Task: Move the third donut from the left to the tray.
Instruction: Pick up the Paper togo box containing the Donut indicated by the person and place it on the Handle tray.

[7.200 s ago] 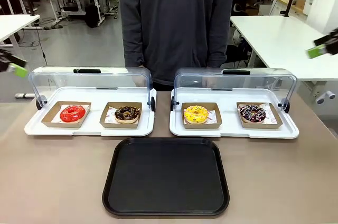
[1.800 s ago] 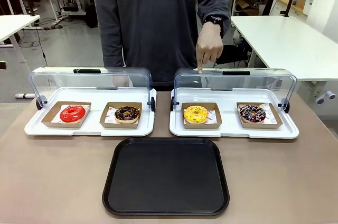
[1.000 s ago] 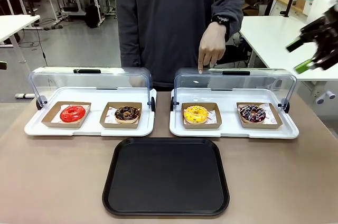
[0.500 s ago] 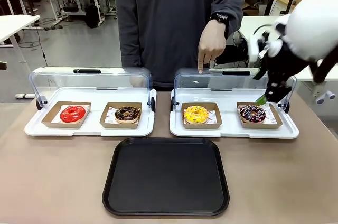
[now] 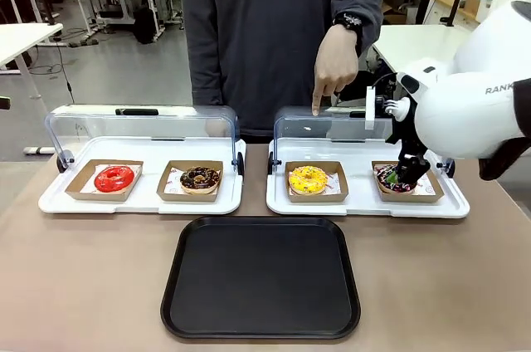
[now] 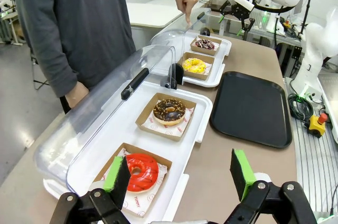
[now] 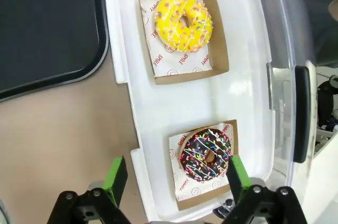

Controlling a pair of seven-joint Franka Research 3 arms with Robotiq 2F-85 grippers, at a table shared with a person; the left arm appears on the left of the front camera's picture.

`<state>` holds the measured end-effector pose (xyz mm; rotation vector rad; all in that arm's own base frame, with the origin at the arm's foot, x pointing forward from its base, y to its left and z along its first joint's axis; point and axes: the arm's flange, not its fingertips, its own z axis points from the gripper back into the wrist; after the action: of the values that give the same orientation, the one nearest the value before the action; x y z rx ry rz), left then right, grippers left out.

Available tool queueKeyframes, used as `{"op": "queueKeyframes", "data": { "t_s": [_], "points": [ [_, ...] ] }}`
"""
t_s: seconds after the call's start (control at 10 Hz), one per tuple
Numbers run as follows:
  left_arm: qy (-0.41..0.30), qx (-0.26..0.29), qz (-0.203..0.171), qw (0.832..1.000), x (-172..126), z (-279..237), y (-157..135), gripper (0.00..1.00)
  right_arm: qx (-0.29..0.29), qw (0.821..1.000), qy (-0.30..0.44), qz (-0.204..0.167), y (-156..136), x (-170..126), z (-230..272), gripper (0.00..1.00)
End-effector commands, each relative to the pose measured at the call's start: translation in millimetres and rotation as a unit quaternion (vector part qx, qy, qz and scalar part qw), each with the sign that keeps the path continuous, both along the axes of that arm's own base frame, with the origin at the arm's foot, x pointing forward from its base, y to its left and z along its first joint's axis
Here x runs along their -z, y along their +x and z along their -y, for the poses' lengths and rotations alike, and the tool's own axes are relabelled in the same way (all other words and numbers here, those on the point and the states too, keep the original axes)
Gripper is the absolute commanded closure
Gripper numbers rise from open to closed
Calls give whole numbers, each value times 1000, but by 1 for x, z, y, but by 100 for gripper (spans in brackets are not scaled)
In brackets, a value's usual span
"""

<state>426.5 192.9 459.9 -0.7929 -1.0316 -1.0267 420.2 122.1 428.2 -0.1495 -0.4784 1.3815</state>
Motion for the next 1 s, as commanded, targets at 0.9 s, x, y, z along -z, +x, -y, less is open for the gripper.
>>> {"op": "queueKeyframes", "data": {
  "t_s": [0.9],
  "points": [
    [-3, 1, 3, 1000, -1, 1, -1, 0, -70, 995, -26, -62, 40, 45, -76, 0]
  ]
}}
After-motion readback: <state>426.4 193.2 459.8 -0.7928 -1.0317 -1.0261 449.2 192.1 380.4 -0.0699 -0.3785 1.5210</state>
